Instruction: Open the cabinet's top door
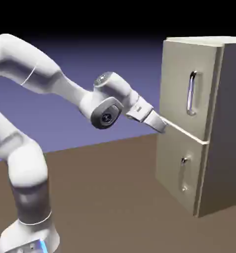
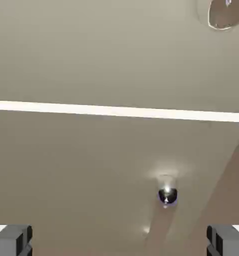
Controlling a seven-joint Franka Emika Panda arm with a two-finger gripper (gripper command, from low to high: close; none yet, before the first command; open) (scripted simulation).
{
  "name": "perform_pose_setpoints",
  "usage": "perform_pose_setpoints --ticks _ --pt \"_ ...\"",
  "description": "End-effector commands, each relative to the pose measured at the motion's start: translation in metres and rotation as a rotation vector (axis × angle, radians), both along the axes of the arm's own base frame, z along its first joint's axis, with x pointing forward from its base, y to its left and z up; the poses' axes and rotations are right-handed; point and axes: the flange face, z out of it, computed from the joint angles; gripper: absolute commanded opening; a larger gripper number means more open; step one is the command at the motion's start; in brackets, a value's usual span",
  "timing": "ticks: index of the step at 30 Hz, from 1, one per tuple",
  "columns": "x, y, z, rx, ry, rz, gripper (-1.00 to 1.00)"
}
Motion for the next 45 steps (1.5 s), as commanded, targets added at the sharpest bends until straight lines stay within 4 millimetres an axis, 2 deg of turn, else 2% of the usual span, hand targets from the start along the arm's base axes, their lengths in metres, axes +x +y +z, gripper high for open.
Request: perform_pose_setpoints --ticks 1,12,22,33,45 --pt "0.000 0.003 0.005 -0.002 -0.008 0.005 0.00" --pt "-0.004 0.025 0.047 -0.026 -0.108 0.043 0.00" --pt "-0.012 0.031 0.073 -0.043 -0.214 0.049 0.00" --pt "-0.016 0.020 0.087 -0.044 -0.351 0.036 0.00" --pt "-0.009 -0.008 0.085 -0.019 -0.515 0.015 0.00"
